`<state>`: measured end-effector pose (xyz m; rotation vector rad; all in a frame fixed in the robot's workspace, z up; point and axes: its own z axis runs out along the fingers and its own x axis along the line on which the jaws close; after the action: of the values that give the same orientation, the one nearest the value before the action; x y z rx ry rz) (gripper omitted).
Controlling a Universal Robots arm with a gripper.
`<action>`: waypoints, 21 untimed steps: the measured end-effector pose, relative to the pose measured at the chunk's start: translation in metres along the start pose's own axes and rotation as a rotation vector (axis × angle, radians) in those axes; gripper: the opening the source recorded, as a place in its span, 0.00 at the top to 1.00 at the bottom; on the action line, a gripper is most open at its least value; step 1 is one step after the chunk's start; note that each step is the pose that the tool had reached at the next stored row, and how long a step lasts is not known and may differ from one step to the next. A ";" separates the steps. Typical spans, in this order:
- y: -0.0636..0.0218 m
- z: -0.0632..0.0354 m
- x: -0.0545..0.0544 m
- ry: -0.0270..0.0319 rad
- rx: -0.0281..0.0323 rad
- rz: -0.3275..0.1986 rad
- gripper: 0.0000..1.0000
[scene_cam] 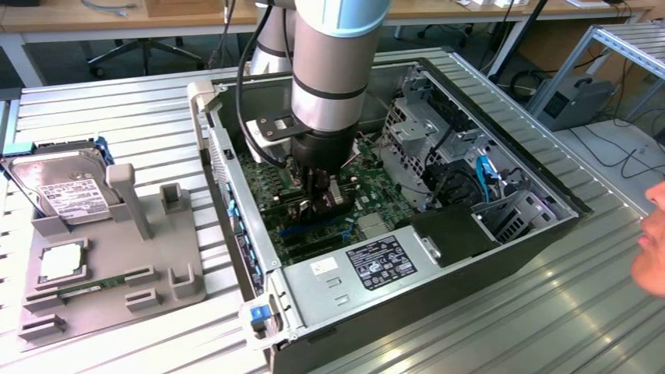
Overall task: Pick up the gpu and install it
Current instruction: 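Insert the gpu into the slot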
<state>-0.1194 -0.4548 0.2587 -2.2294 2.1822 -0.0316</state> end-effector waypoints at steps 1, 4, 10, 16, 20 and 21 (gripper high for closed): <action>0.0000 0.0000 0.000 0.0000 0.0000 -0.001 0.73; 0.0000 0.0000 0.000 -0.0003 -0.0001 -0.005 0.73; 0.0000 0.0002 -0.001 -0.0020 0.0000 -0.014 0.73; 0.0000 -0.0001 -0.001 -0.0025 0.0001 -0.028 0.73; 0.0001 -0.0005 -0.001 -0.0025 0.0000 -0.031 0.73; 0.0001 -0.0006 -0.001 -0.0024 -0.0001 -0.031 0.73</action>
<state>-0.1195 -0.4542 0.2593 -2.2622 2.1463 -0.0293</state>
